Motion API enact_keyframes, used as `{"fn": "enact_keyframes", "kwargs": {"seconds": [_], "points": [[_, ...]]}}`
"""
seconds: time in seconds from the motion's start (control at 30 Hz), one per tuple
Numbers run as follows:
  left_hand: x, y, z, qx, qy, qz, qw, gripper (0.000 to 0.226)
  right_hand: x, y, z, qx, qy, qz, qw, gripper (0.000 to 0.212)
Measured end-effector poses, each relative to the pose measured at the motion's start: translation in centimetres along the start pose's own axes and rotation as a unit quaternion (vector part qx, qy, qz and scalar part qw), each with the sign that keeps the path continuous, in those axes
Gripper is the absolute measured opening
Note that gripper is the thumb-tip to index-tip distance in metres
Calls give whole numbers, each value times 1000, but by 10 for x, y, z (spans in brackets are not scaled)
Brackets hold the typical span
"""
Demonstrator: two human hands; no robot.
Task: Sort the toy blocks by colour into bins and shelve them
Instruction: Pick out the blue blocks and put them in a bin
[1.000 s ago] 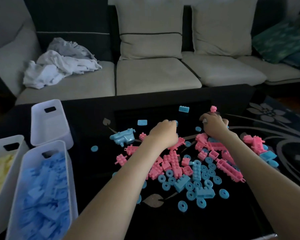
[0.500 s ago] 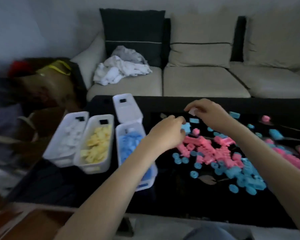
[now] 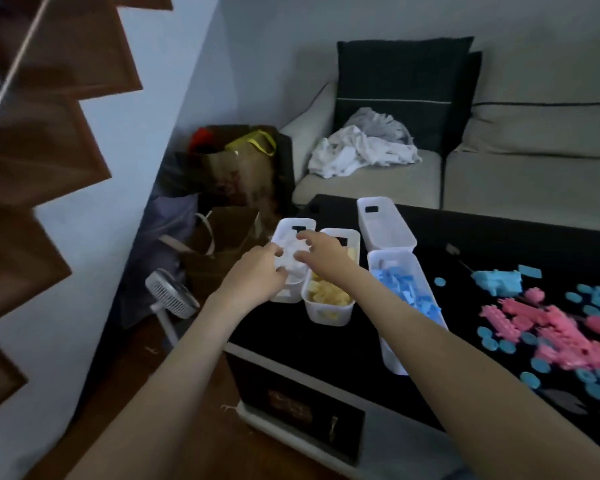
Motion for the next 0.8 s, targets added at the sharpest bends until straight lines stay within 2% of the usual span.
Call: {"fn": "enact_keyframes", "kwargs": {"seconds": [0.13,0.3,0.37,0.47,0.57,0.67,0.8], "points": [[-3,13,-2,-4,13,-10,1000,44,8,12,2,37,-13,0,999,45],[-16,91,-34,-22,-5,-100,995,32,53,47,54,98,27,43,994,39],[-21,128,-53,-13,-18,-145,989,26,79,73,82,119,38,23,992,38],[-23,165,-79,-22,-54,-176,983,34,116,113,116,128,55,-50,989,36],[-24,179,-95,-48,-63,-184,980,36,142,140,125,131,43,-122,983,35],[-29,175,-110,-98,-106,-168,975,35,151,153,109,174,26,-184,967,31],[-44,153,-113,-171,-153,-129,965,41,139,125,67,143,-33,-135,980,17]]}}
Point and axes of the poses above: each hand's wrist, its own x-axis away from the middle knuckle, its own z-axis out of the back of the hand, y = z × x, the point moved 4 cm from there along -x, towards the middle knuckle, and after that the axes turned 6 degrees about -y, right-handed, at the moved point
